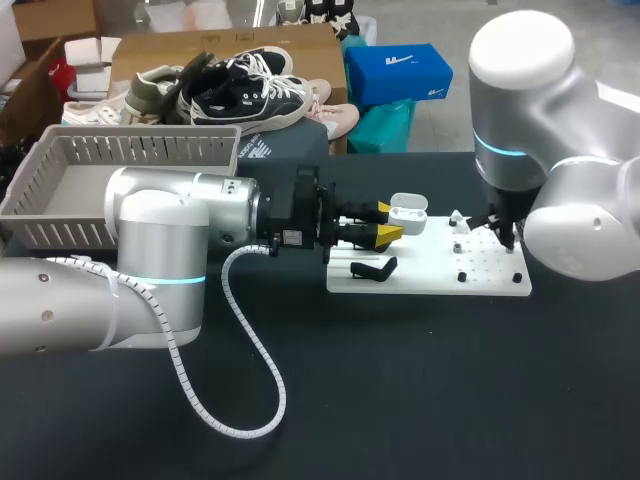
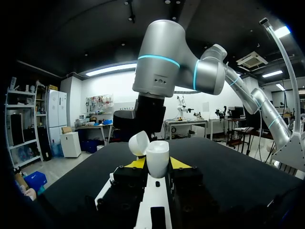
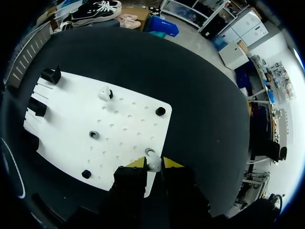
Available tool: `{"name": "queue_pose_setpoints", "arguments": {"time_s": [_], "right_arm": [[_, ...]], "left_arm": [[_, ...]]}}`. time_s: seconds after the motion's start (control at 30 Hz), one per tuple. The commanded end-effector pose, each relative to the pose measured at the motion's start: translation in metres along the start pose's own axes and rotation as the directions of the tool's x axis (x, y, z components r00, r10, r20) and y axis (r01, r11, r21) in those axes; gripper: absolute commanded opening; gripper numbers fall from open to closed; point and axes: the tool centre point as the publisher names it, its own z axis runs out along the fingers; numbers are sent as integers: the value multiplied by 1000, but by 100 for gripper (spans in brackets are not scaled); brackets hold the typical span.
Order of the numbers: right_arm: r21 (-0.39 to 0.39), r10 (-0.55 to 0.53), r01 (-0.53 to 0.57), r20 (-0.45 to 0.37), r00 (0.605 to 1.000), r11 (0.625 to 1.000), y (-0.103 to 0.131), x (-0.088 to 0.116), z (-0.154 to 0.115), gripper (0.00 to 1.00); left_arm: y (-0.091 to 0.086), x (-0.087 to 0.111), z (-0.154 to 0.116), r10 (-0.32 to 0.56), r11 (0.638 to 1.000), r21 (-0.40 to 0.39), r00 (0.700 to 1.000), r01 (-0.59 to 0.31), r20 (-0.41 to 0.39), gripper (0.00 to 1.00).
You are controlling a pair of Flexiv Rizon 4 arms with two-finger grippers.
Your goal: Pick up each earbud case from the left stands, insert the matching earbuds, close the lid, and place the case in the box.
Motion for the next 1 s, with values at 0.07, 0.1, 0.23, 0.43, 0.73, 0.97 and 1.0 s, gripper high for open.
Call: {"name": "queue_pose_setpoints", "arguments": {"time_s": [0.07, 0.1, 0.23, 0.43, 0.73, 0.97, 1.0], "right_arm": [[14, 6, -6, 37, 999, 1000, -2, 13, -27, 0], [15, 7, -7, 44, 999, 1000, -3, 13, -32, 0], [26, 9, -12, 83, 996, 1000, 1, 16, -60, 0], [42, -17, 12, 126, 992, 999, 17, 19, -108, 0], [43, -72, 66, 161, 984, 997, 57, 18, -163, 0], [19, -93, 91, 107, 990, 996, 90, 15, -187, 0], [12, -86, 85, 97, 992, 996, 94, 14, -188, 0]], "left_arm": [[-1, 0, 1, 1, 1000, -4, 1000, -1, 0, 0], [-1, 0, 1, 1, 1000, -4, 1000, -1, 0, 0], [-1, 0, 1, 1, 1000, -4, 1000, -1, 0, 0], [-1, 0, 1, 1, 1000, -4, 1000, -1, 0, 0], [-1, 0, 1, 1, 1000, -4, 1000, -1, 0, 0], [-1, 0, 1, 1, 1000, -4, 1000, -1, 0, 0], [-1, 0, 1, 1, 1000, -4, 1000, -1, 0, 0]]}}
